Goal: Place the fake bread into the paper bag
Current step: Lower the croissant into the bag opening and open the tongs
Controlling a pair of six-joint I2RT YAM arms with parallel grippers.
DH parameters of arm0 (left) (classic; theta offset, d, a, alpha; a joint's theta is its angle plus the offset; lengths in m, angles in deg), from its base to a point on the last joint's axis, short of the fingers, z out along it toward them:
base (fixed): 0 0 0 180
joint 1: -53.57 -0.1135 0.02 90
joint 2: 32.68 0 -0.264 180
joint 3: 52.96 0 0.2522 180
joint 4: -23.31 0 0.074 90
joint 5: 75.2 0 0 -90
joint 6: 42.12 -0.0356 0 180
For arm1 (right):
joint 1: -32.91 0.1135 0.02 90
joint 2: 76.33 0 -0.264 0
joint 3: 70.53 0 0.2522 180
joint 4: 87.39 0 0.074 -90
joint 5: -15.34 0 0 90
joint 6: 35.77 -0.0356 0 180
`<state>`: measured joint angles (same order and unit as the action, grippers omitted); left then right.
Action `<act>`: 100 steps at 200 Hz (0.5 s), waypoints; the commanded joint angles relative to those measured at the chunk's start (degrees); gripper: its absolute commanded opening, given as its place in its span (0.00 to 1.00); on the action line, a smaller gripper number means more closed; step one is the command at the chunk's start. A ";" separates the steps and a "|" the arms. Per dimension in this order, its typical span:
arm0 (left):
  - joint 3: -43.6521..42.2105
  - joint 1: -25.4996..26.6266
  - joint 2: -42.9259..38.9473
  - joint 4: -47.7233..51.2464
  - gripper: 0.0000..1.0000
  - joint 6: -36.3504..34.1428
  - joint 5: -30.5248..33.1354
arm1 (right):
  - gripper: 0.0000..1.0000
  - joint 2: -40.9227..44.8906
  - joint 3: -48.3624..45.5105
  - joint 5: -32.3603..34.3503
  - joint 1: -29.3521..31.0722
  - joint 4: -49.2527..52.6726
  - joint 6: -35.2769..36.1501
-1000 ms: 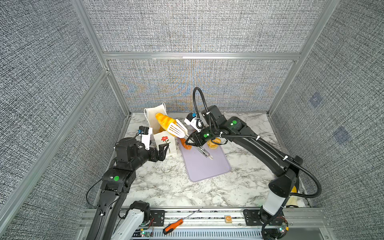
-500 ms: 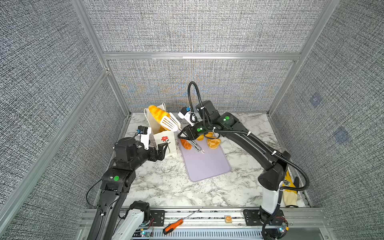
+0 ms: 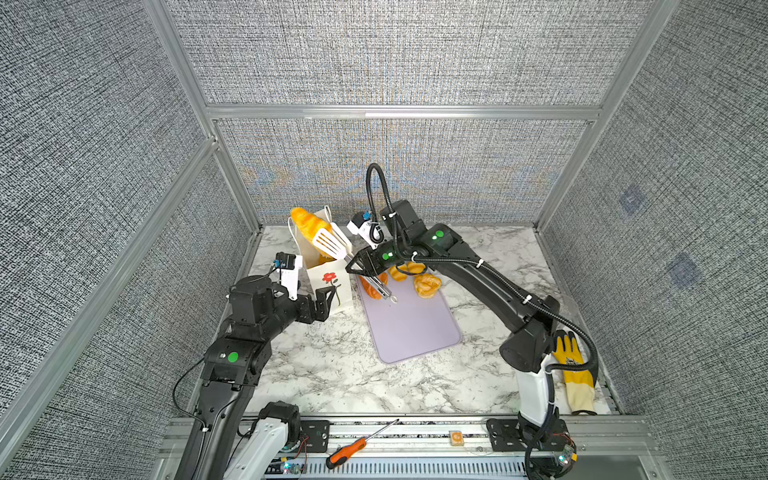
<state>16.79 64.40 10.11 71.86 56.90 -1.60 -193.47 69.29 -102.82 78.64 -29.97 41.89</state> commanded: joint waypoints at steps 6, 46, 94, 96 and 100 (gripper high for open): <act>-0.33 -0.02 -0.07 -0.68 0.99 -0.32 0.67 | 0.32 -0.94 1.07 1.67 0.03 -2.32 -0.74; -0.39 -0.01 -0.41 -0.60 0.99 -0.62 0.93 | 0.32 -2.67 2.65 4.13 0.14 -0.44 -0.67; -0.74 0.03 -0.51 -0.33 0.99 -0.61 1.11 | 0.38 -3.27 3.58 5.13 0.36 0.59 -0.58; -0.82 -0.01 -0.51 -0.33 0.99 -0.59 1.11 | 0.38 -3.25 3.62 5.20 0.37 0.60 -0.58; -0.88 0.05 -0.51 -0.33 0.99 -0.62 1.11 | 0.39 -3.27 3.71 5.37 0.40 0.74 -0.58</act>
<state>16.13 64.42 9.63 71.92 56.70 -0.49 -196.86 72.22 -98.23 78.71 -28.88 41.26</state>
